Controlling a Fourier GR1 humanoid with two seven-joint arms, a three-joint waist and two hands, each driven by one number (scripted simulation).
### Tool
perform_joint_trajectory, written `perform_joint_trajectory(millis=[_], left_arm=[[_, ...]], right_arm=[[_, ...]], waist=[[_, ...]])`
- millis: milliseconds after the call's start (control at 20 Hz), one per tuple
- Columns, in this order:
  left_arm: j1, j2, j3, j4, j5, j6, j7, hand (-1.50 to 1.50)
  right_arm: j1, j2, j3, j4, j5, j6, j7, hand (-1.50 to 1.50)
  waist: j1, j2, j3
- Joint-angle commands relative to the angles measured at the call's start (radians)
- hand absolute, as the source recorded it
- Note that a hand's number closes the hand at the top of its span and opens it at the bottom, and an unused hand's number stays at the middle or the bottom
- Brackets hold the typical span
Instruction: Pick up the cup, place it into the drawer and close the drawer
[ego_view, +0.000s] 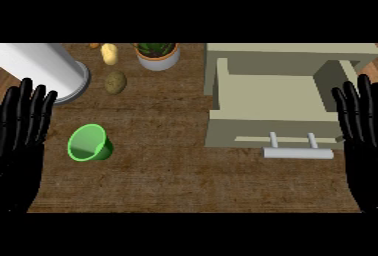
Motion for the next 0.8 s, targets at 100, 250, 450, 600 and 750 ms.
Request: perform_joint_trajectory(millis=[100, 250, 450, 600, 750], left_arm=[[-0.047, -0.003, 0.066, 0.101, 0.025, -0.012, -0.049, -1.50], [0.003, 0.027, 0.144, 0.069, 0.093, -0.049, -0.062, -1.50], [-0.038, -0.017, 0.191, 0.151, 0.258, -0.049, -0.004, -1.50], [-0.048, -0.008, 0.205, 0.182, 0.275, -0.054, 0.018, -1.50], [-0.088, -0.033, 0.171, 0.200, 0.230, -0.014, 0.000, -1.50]], right_arm=[[0.013, 0.033, 0.042, 0.019, 0.029, 0.004, -0.014, -1.50], [0.076, 0.029, 0.059, -0.030, 0.005, 0.040, -0.005, -1.50], [-0.009, -0.002, 0.016, -0.020, -0.114, 0.075, 0.134, -1.50], [-0.033, 0.033, 0.035, 0.075, -0.084, 0.064, 0.069, -1.50], [-0.025, 0.003, -0.003, -0.035, -0.127, 0.079, 0.159, -1.50]], waist=[[-0.017, -0.007, 0.009], [-0.017, -0.008, 0.009], [-0.016, -0.008, 0.009], [-0.015, -0.007, 0.009], [-0.018, -0.008, 0.009]])
